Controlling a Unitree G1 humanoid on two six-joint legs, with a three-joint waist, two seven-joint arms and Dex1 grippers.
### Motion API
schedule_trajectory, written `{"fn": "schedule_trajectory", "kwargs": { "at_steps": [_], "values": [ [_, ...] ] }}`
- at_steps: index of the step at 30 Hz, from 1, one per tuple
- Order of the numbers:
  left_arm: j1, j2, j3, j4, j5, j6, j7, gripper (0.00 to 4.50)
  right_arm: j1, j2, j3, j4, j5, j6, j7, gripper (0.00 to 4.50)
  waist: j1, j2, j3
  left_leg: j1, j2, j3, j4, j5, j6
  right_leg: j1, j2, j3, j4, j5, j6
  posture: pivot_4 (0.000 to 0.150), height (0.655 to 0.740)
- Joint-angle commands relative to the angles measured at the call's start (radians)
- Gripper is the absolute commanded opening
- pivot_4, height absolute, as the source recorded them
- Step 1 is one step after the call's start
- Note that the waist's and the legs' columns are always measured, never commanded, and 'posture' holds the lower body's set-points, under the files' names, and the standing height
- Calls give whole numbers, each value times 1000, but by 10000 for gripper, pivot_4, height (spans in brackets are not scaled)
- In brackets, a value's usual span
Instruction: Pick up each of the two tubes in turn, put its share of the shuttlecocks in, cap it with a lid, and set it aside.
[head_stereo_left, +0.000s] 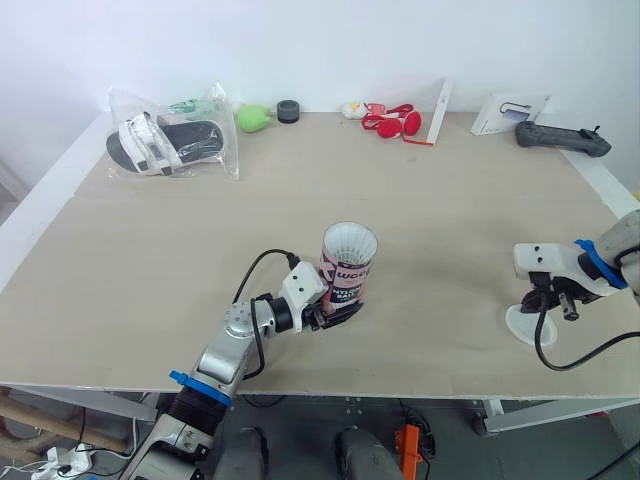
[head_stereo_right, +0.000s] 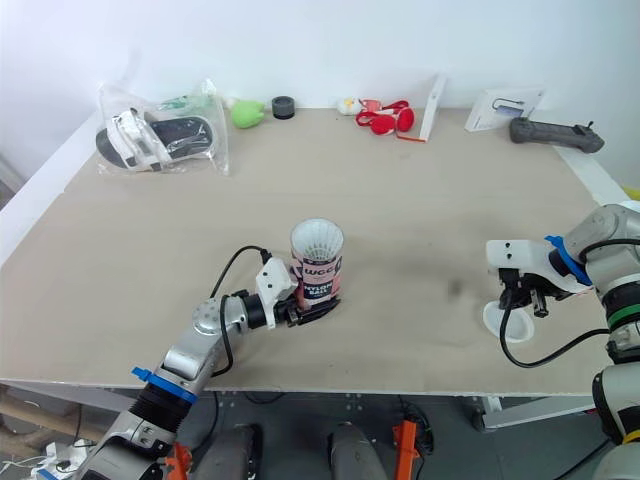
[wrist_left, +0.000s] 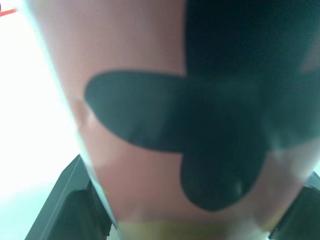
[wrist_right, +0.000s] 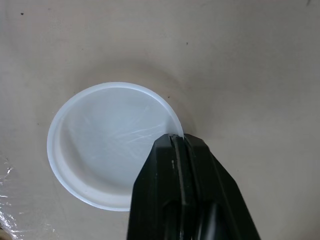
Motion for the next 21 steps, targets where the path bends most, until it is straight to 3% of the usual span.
{"fn": "schedule_trajectory", "kwargs": {
  "at_steps": [1,3,6,11,13,15,21],
  "values": [
    [5,7,-4,21,9,-2,6,30706,22,-4,-5,-4,-6,-21,43,399,0,0,0,0,0,0,0,0,0,0,0,0,0,0,0,1500,7400],
    [1,7,-3,30,8,-7,6,30706,31,-15,-18,-34,5,-25,47,399,0,0,0,0,0,0,0,0,0,0,0,0,0,0,0,1500,7400],
    [-9,6,-1,48,7,-13,5,30706,11,-85,-10,-240,158,52,47,399,0,0,0,1,0,0,0,0,0,0,0,0,0,0,0,1500,7400],
    [-25,1,-2,91,11,-37,6,30706,-167,-106,-20,-637,535,335,47,399,-17,14,2,1,0,3,0,0,0,-1,0,4,1,1,1,1500,7400],
    [-35,-8,3,120,7,-51,6,30706,-282,-44,-23,-670,616,415,47,399,-25,16,1,2,-1,4,0,0,0,-2,0,6,1,2,2,1500,7400],
    [-41,-21,7,156,3,-70,7,30706,-382,42,-24,-657,641,444,47,399,-26,9,1,2,0,2,0,0,0,-2,1,5,1,1,1,1500,7400],
    [-49,-48,20,256,11,-132,16,30706,-550,251,57,-476,546,339,47,399,-16,4,0,-2,0,3,3,0,0,-3,0,4,0,3,3,1500,7400]
  ]
}}
